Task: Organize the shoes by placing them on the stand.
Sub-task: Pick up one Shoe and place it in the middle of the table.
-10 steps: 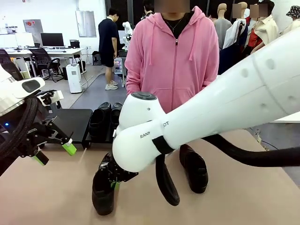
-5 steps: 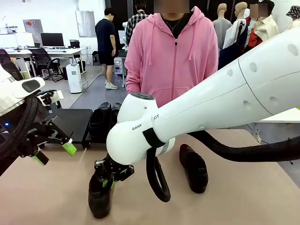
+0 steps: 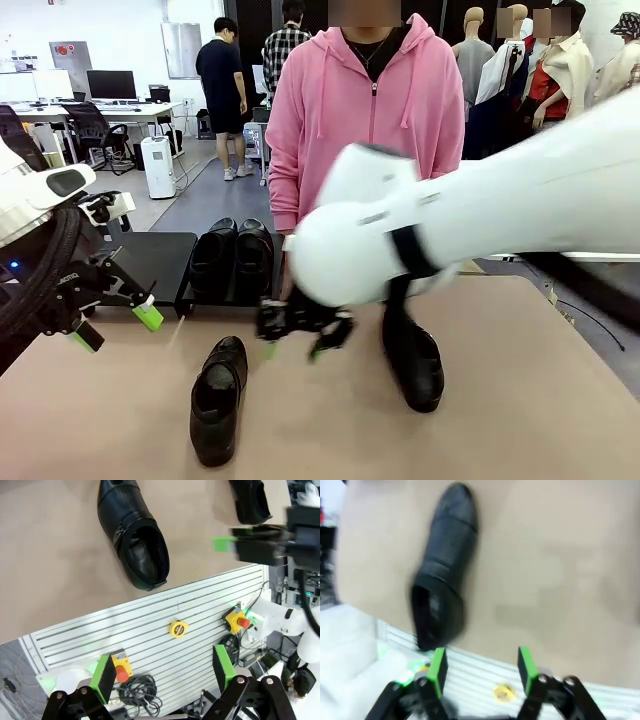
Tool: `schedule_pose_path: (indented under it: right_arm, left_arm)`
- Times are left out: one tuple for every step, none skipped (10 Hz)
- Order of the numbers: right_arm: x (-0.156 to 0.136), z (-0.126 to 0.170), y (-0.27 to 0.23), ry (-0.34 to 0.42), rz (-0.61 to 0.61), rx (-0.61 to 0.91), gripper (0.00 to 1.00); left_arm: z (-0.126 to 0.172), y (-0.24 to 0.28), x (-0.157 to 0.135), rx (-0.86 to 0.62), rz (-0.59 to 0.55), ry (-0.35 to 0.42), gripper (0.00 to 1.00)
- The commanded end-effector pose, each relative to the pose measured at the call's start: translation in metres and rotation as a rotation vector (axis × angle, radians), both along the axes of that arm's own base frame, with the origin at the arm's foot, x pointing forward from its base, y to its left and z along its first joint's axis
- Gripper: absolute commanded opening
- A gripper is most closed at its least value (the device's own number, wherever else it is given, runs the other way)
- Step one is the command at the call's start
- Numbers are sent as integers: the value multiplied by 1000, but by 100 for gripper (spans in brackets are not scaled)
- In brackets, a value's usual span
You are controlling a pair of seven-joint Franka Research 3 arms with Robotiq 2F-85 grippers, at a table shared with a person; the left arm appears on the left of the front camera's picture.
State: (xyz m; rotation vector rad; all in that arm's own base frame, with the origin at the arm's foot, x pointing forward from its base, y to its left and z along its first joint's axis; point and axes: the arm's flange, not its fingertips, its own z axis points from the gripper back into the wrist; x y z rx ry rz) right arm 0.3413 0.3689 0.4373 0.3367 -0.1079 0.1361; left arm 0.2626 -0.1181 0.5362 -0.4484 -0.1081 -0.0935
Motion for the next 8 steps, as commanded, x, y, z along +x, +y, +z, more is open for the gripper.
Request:
schedule_pose_path:
  right_arm:
    - [-21, 35, -109, -24, 186, -25, 100]
    - [-25, 49, -157, -41, 161, -14, 100]
    - [-26, 61, -208, -51, 144, 64, 100]
    - [-26, 64, -262, -43, 85, 141, 100]
    - [-27, 58, -316, -14, -42, 245, 100]
    - [-33, 51, -354, -37, -67, 367, 100]
    - [-39, 41, -378, -9, -146, 413, 100]
    - [-47, 34, -387, -13, -209, 446, 100]
  left_arm:
    - [-1, 0, 2, -13, -10, -13, 100]
    - [-1, 0, 2, -13, -10, -13, 100]
    - [-1, 0, 2, -13, -10, -13, 100]
    - [-1, 0, 2, -13, -10, -13, 100]
    - [-1, 0, 2, -13, -10, -13, 100]
    - [-1, 0, 2, -13, -10, -13, 100]
    - [-1, 0, 2, -13, -10, -13, 100]
    - [-1, 0, 2, -13, -10, -13, 100]
